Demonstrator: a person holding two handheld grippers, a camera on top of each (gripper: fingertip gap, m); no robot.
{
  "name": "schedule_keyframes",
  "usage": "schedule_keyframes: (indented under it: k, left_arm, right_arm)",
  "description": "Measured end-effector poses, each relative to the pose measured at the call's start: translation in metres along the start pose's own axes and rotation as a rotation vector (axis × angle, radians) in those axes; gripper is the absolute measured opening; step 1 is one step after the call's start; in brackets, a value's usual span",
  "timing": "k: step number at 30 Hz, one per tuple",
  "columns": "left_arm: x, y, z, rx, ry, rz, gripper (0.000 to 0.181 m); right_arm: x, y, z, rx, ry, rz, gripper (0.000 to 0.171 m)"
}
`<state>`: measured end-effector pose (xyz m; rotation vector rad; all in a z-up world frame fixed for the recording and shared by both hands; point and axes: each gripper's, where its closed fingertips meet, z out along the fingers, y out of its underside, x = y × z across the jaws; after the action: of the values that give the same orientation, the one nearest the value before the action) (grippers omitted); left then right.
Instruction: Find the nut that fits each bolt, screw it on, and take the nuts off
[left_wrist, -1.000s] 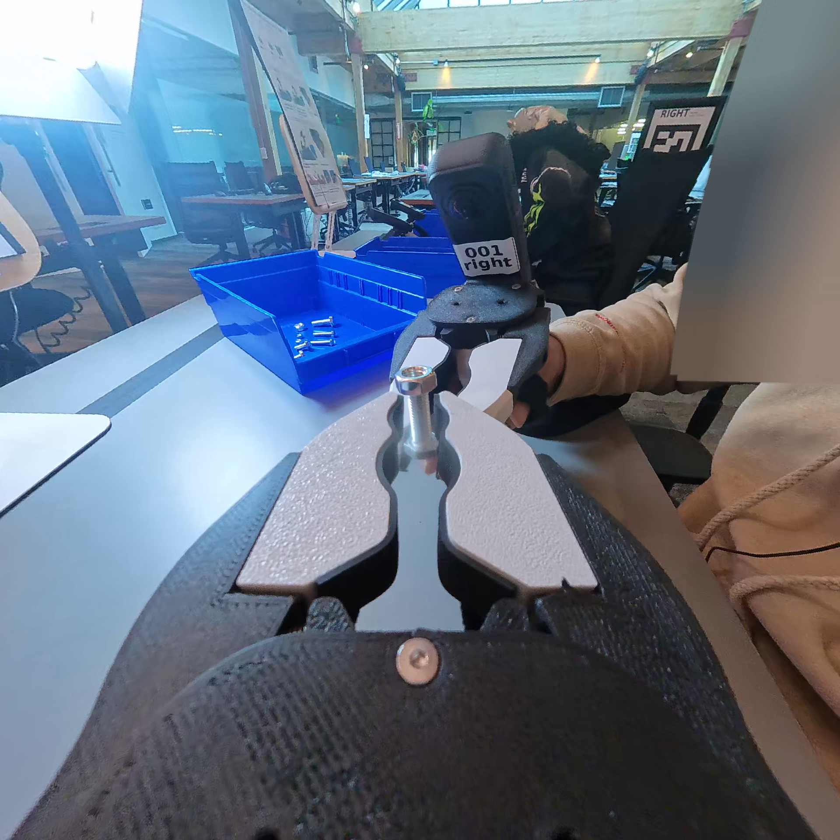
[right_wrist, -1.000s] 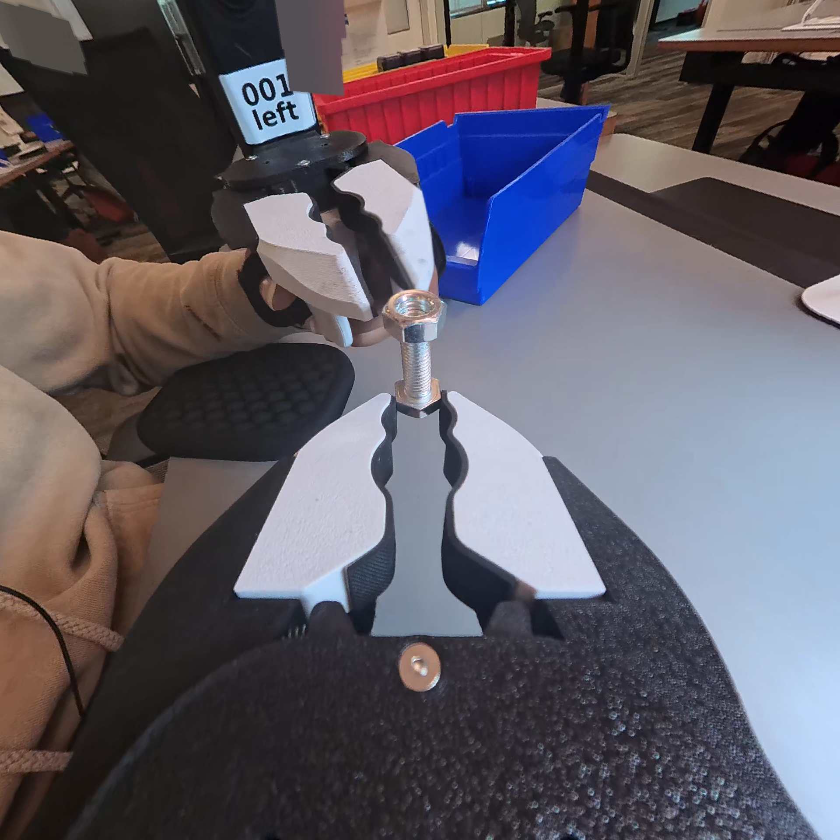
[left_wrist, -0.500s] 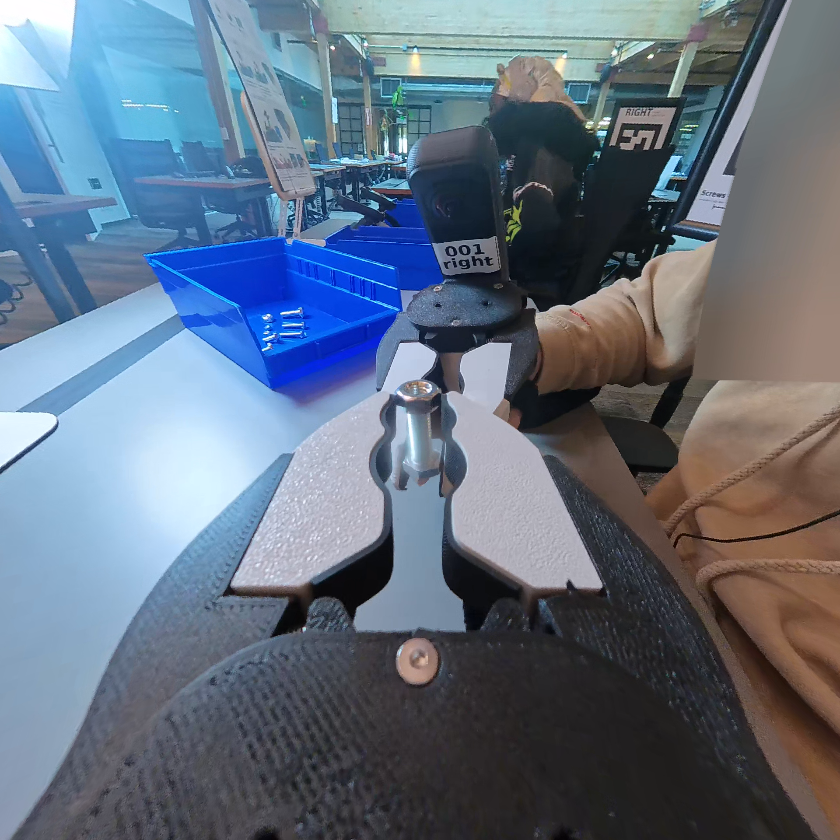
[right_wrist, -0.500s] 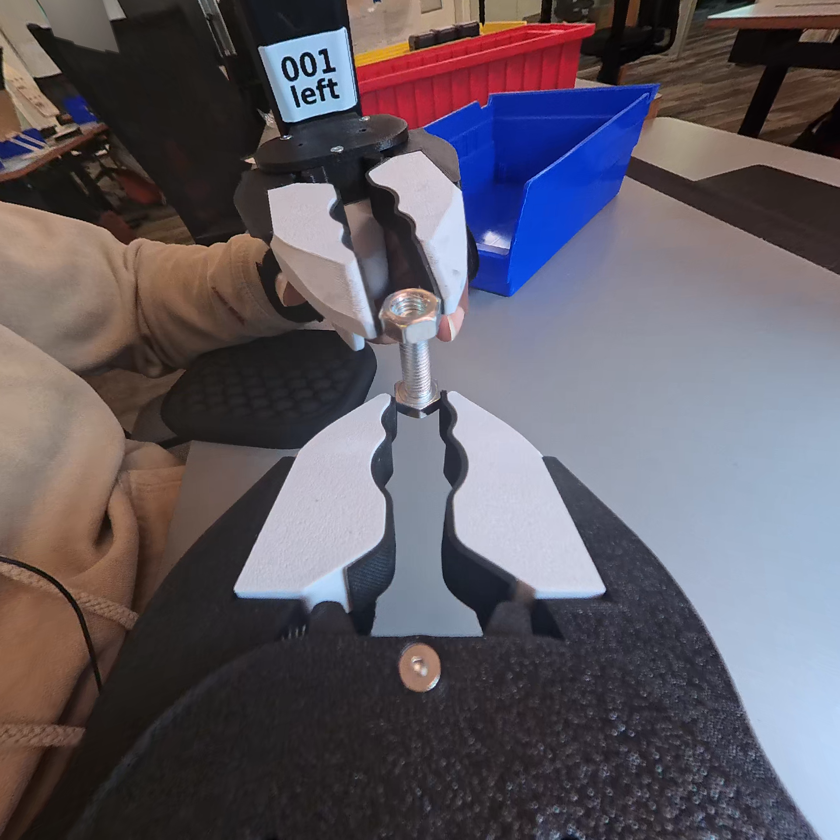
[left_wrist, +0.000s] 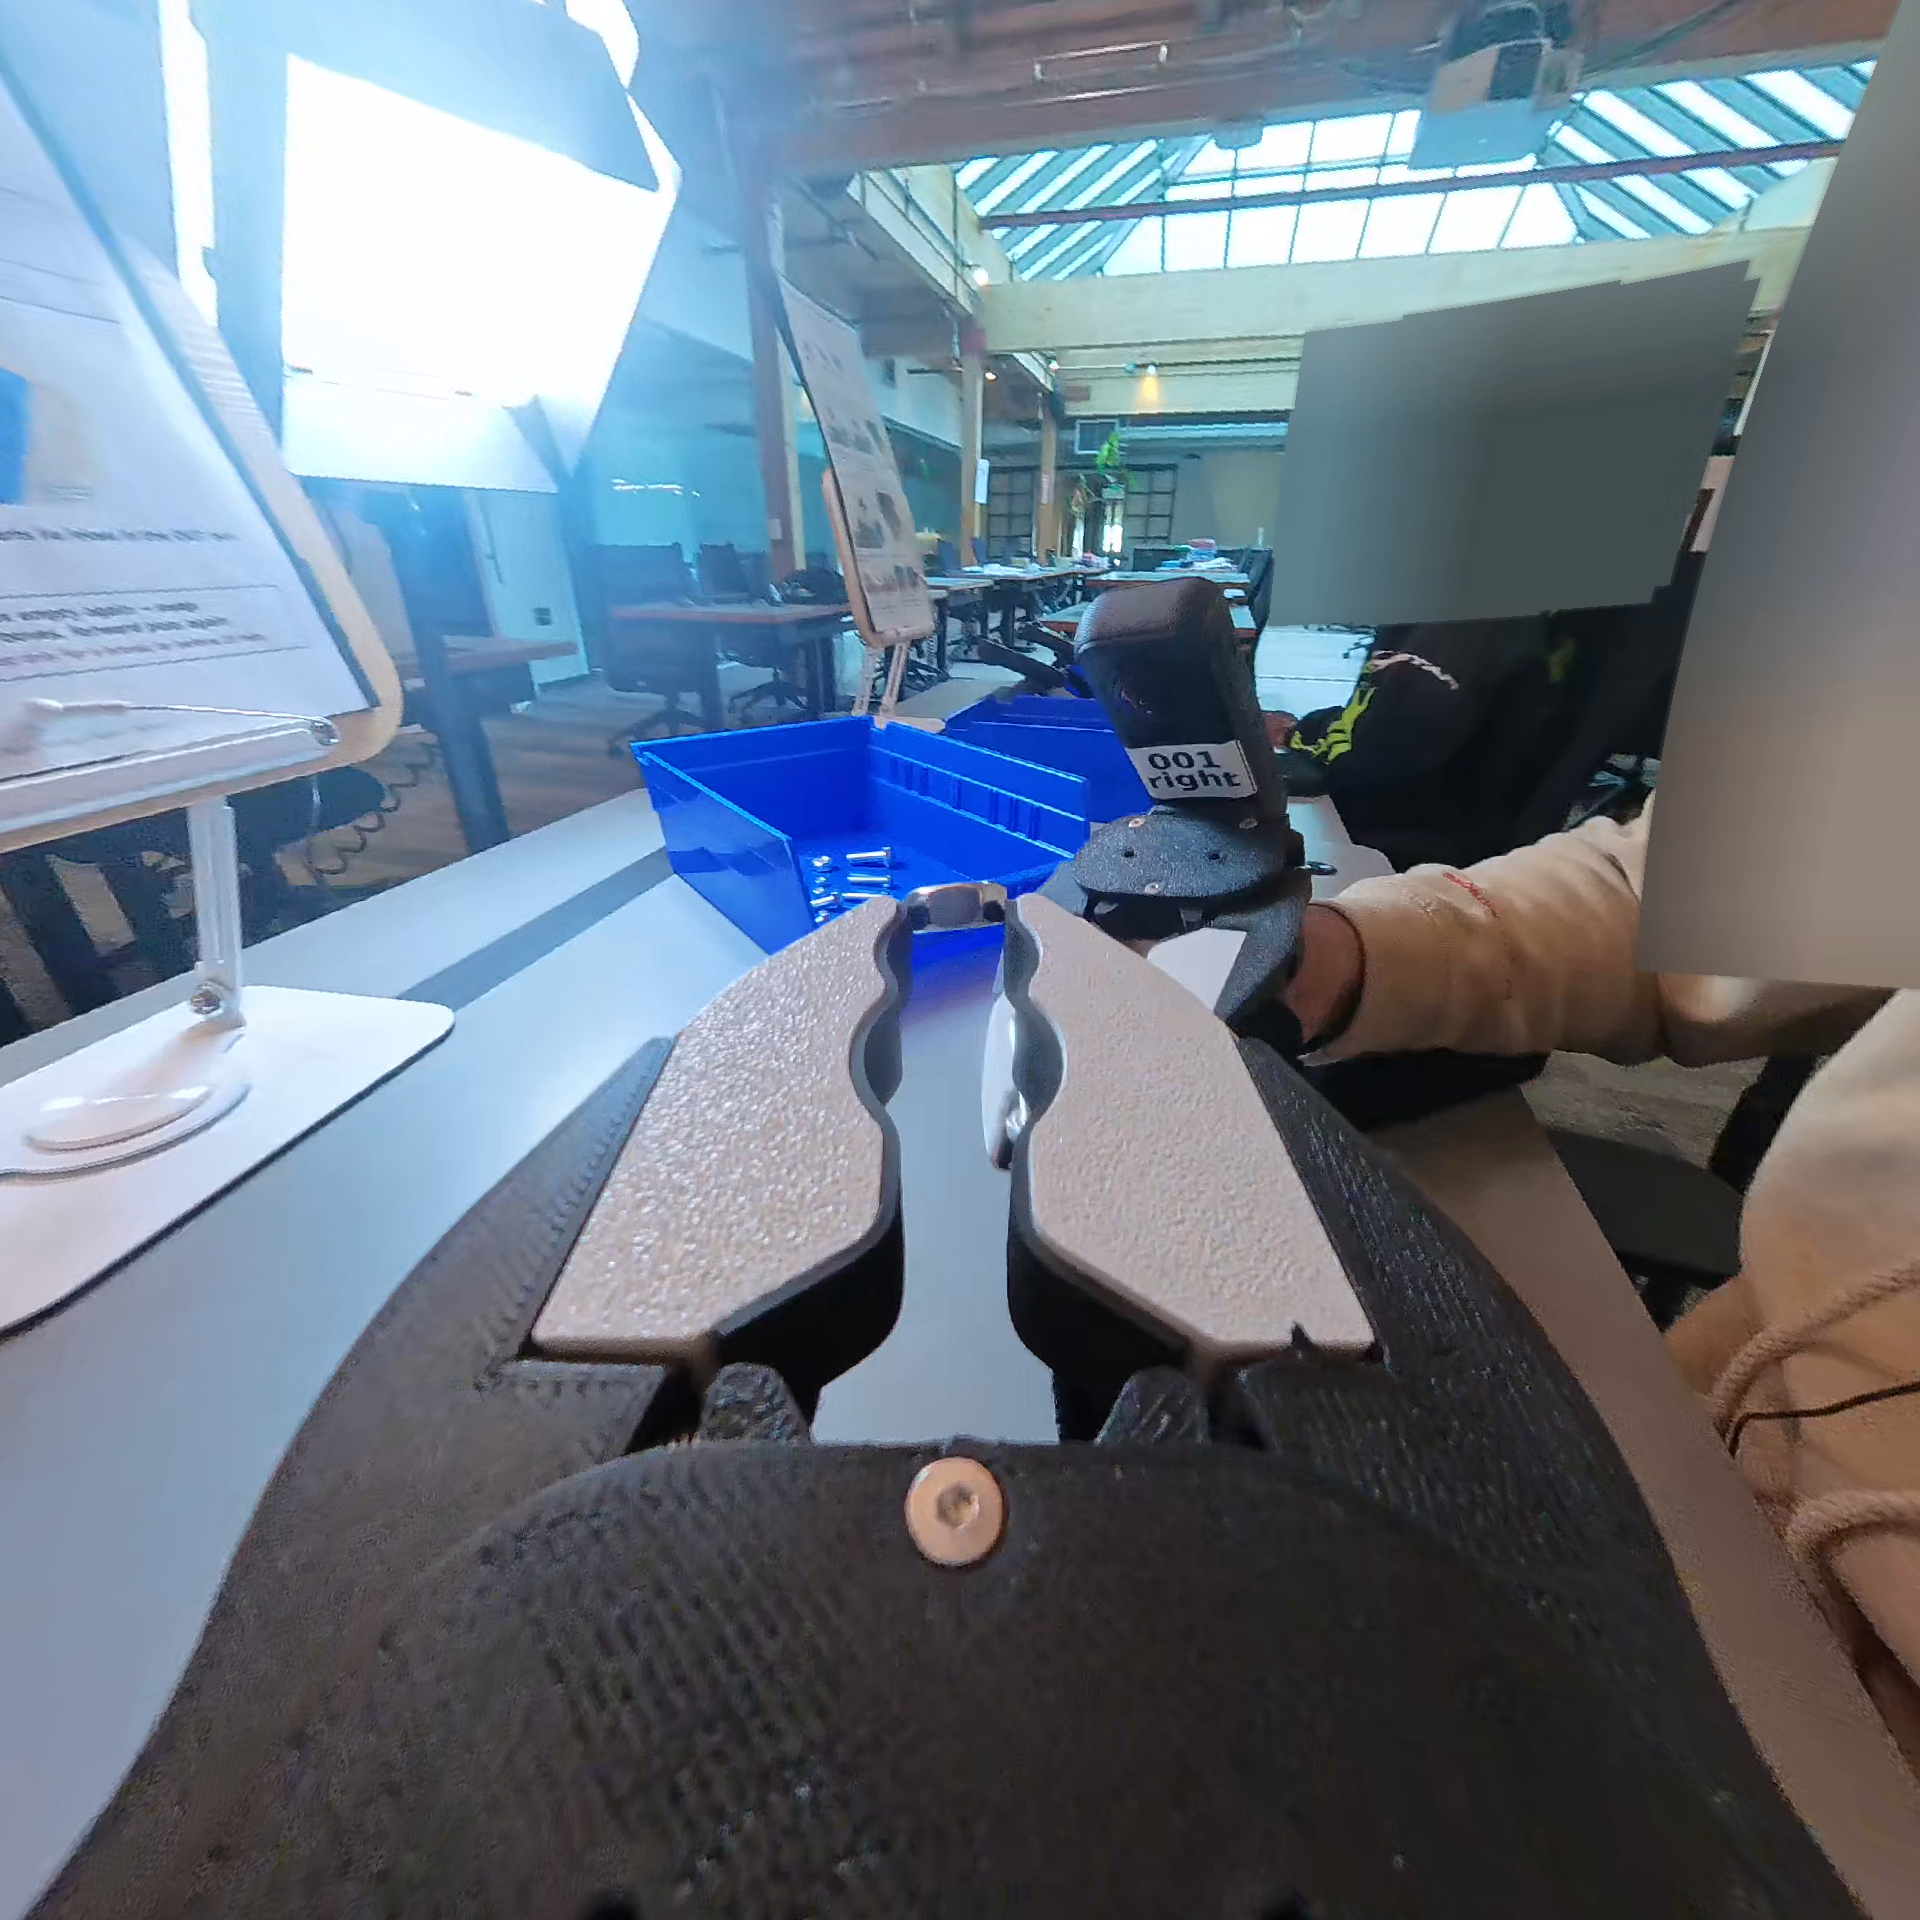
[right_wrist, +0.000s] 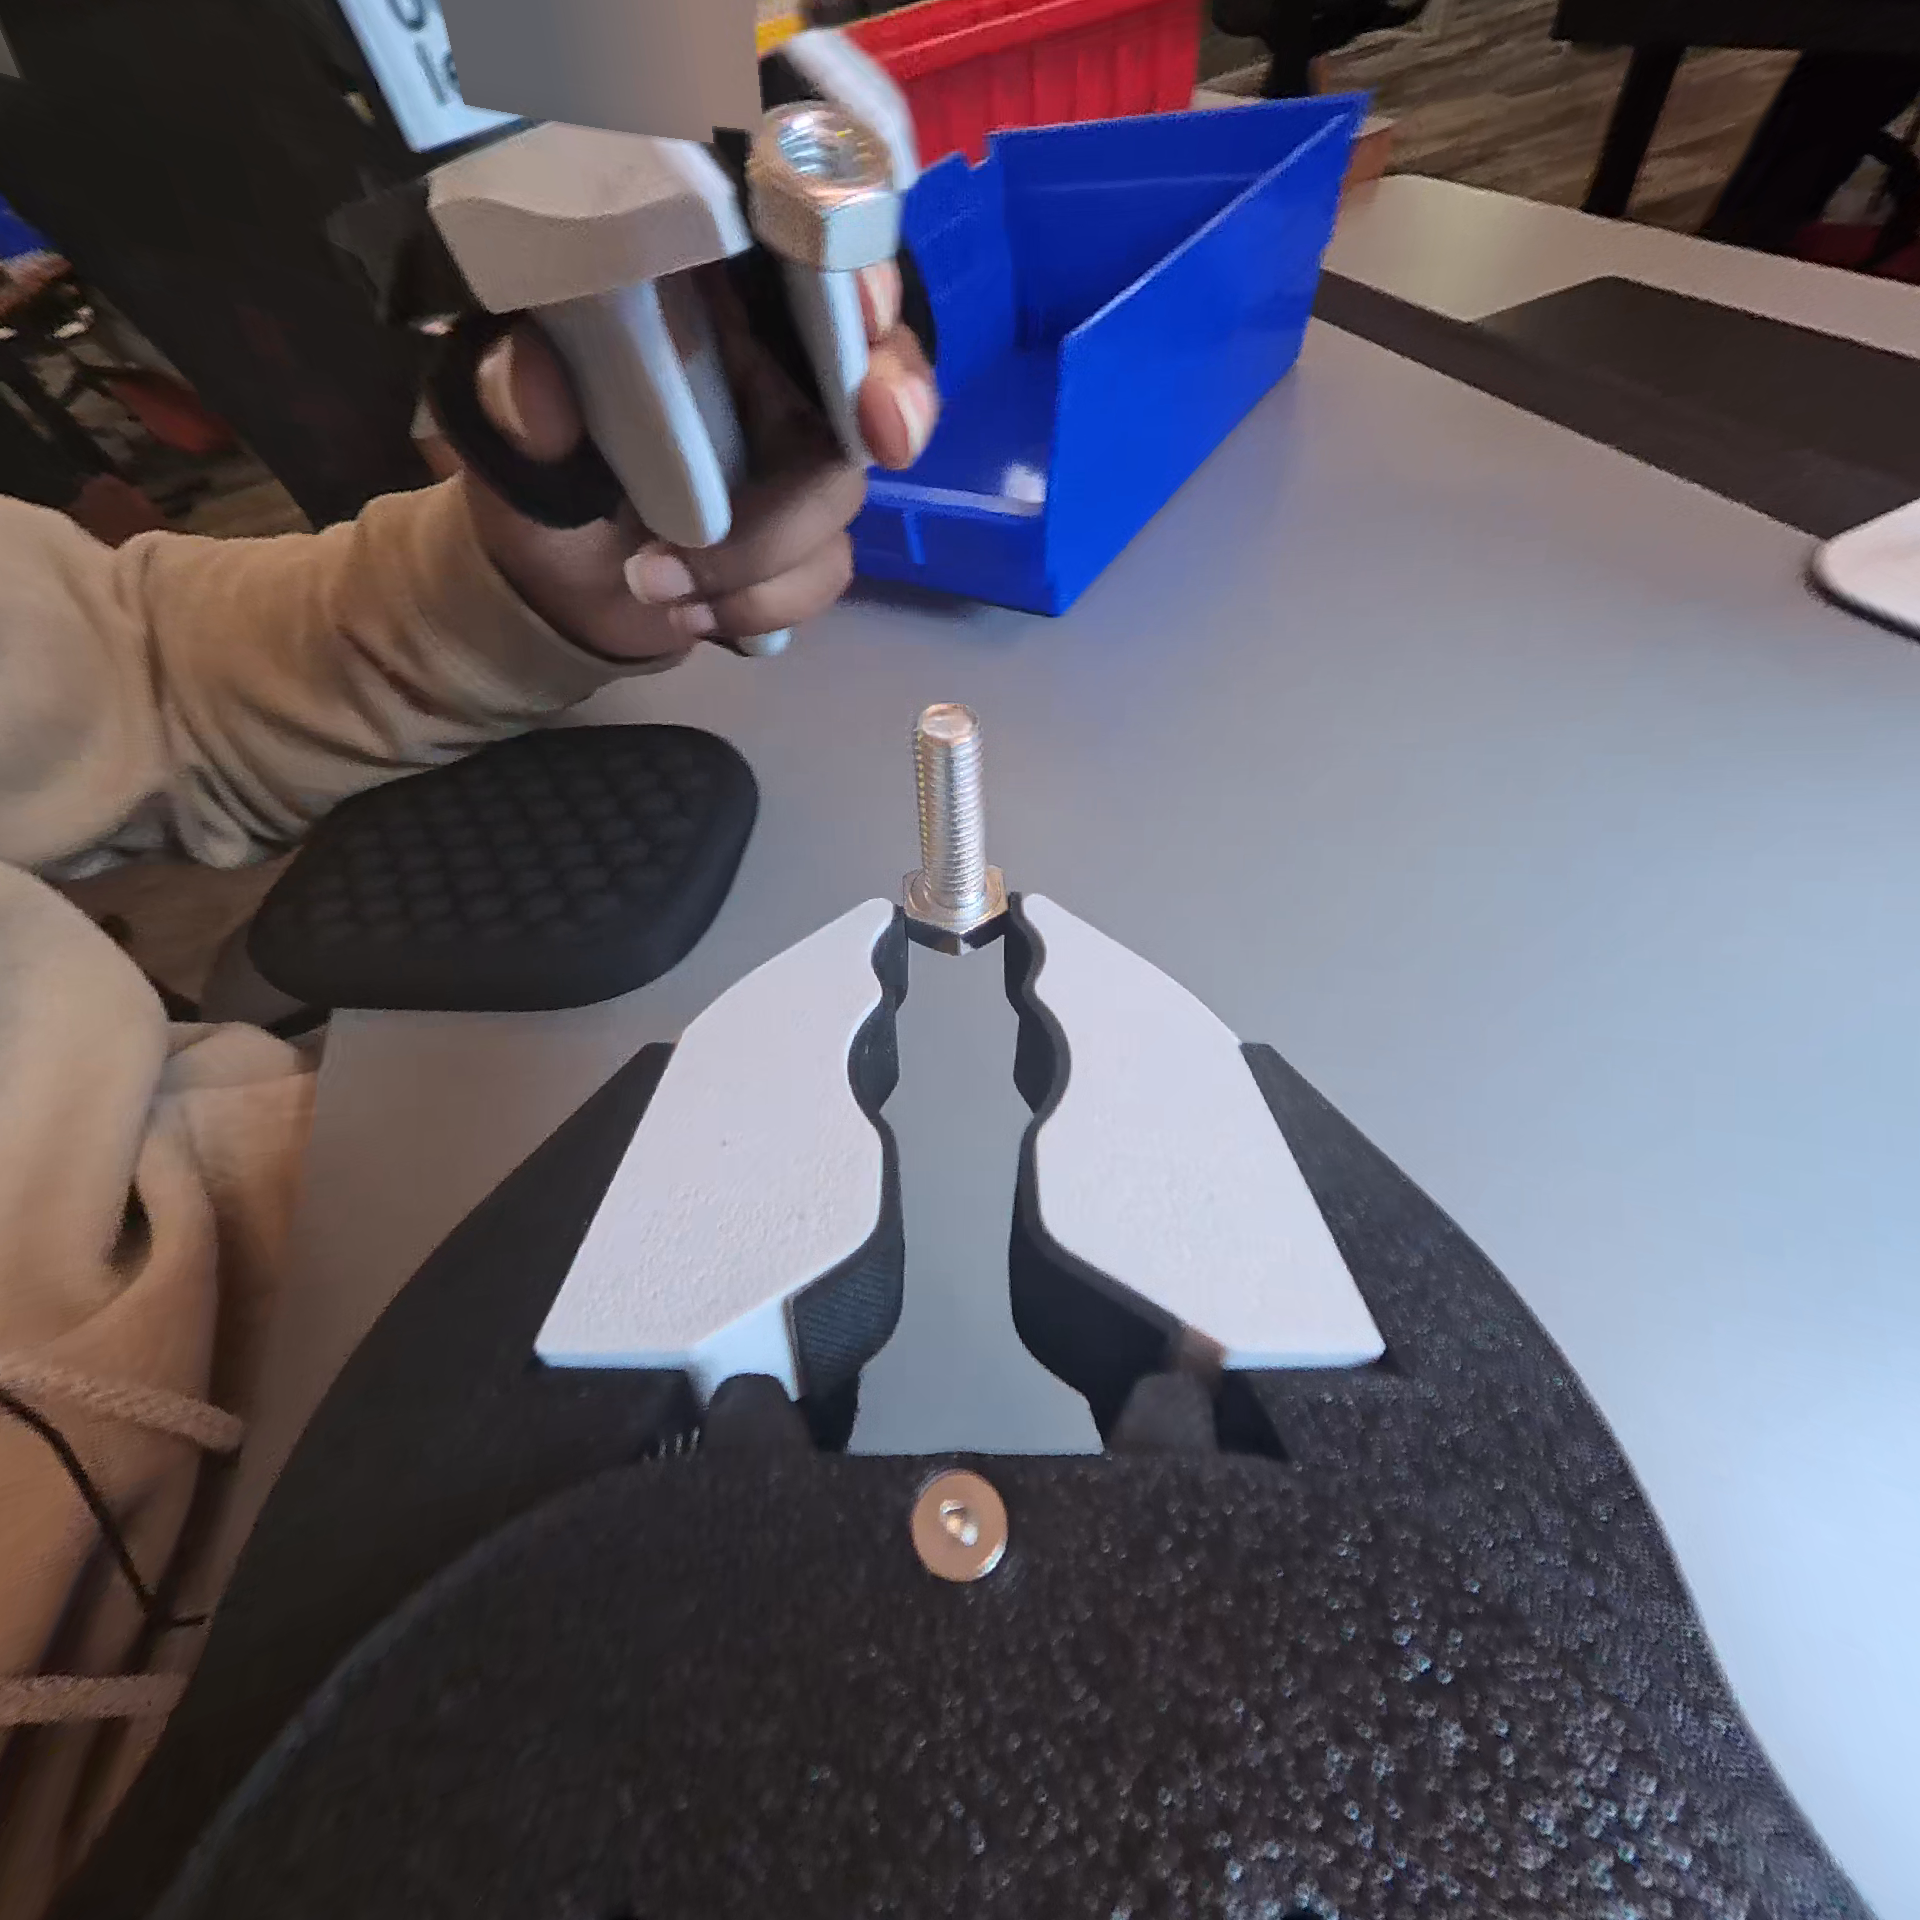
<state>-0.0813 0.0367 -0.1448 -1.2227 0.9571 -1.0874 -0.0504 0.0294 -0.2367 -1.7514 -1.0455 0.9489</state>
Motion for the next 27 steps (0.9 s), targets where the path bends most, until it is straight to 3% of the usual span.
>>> schedule_keyframes:
  k: [3,6,8,11,14,21,27]
  left_arm:
    - [-0.005,-0.001,-0.002,0.017,-0.021,-0.004,0.016]
    - [-0.008,0.004,-0.004,0.018,-0.028,-0.024,0.016]
    - [-0.01,0.01,-0.006,0.012,-0.029,-0.044,0.016]
    - [-0.009,0.018,-0.006,-0.003,-0.015,-0.052,0.016]
    - [-0.002,0.02,-0.003,-0.008,0.003,-0.034,0.016]
    - [0.004,0.022,-0.002,0.006,0.02,-0.017,0.016]
    - [0.0,0.03,-0.001,-0.008,0.022,-0.04,0.016]
  right_arm:
    - [0.04,-0.017,-0.028,0.009,0.15,-0.012,0.018]
    - [0.11,-0.035,-0.091,-0.046,0.407,-0.007,0.018]
    - [0.163,-0.032,-0.141,-0.188,0.581,0.032,0.018]
    - [0.242,-0.001,-0.219,-0.542,0.828,0.131,0.018]
    - [0.295,0.044,-0.276,-0.838,0.929,0.34,0.018]
    - [0.352,0.122,-0.334,-1.211,1.068,0.609,0.018]
    - [0.36,0.141,-0.342,-1.397,1.073,0.631,0.018]
